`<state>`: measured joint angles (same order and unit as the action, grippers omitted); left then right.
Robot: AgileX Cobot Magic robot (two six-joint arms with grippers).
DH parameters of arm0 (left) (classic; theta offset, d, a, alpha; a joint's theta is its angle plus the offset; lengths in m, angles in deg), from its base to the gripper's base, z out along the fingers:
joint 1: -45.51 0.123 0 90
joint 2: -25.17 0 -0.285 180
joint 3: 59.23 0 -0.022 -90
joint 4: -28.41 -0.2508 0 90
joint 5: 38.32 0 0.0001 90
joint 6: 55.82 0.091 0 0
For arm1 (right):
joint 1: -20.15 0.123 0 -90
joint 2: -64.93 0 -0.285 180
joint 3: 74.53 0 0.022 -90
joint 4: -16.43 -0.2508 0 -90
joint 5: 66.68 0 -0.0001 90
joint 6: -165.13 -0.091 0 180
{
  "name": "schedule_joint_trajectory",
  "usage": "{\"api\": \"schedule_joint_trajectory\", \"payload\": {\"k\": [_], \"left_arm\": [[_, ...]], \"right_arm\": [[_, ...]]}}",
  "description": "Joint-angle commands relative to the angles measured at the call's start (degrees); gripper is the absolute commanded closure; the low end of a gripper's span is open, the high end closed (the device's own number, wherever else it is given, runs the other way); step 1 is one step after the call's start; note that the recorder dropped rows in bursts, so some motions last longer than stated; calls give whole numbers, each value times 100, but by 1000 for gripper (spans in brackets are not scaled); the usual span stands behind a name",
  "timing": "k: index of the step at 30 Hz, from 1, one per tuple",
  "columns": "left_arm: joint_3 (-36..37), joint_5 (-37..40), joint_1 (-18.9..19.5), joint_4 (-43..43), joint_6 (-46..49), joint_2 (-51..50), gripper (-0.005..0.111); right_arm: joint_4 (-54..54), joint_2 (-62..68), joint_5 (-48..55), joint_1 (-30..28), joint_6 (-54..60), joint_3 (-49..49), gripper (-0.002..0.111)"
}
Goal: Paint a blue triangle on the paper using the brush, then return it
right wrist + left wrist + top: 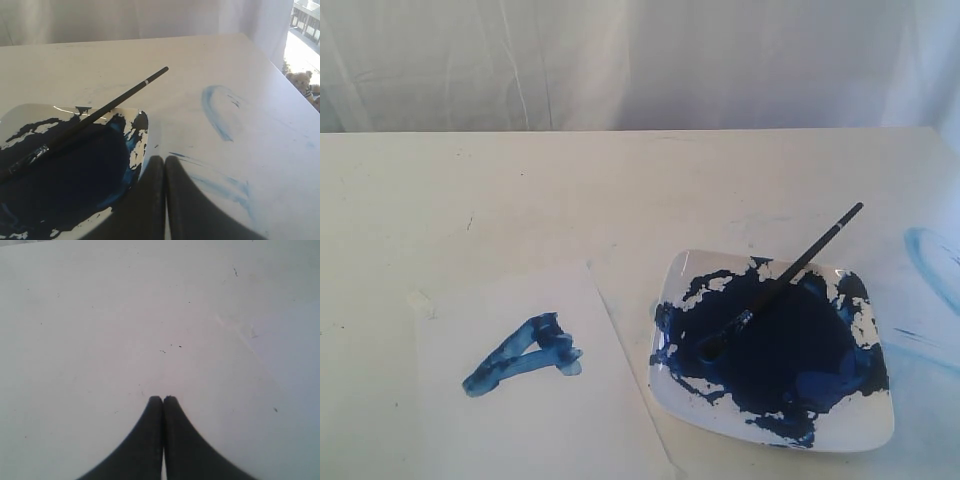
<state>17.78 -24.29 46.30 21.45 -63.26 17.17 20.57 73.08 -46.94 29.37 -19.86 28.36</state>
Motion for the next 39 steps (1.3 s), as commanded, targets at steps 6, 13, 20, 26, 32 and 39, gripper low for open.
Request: {"api": "schedule_joint_trajectory", "payload": {"k": [6,13,20,26,32,39], "left_arm": [[21,51,-24,49,-308,21,107],[21,51,-24,49,-308,21,107],[21,51,-24,49,-308,21,107],[21,51,-13,49,-308,21,107],[21,51,110,49,-308,21,107],[21,51,182,49,-308,21,107]], "right_arm": [[53,-36,-46,29,-4,-11,108],[53,-36,-46,29,-4,-11,108],[53,-36,-46,29,-4,-11,108],[36,-36,-46,29,-4,-11,108],[36,-36,-46,29,-4,-11,108],[36,-36,-46,29,-4,-11,108]]}}
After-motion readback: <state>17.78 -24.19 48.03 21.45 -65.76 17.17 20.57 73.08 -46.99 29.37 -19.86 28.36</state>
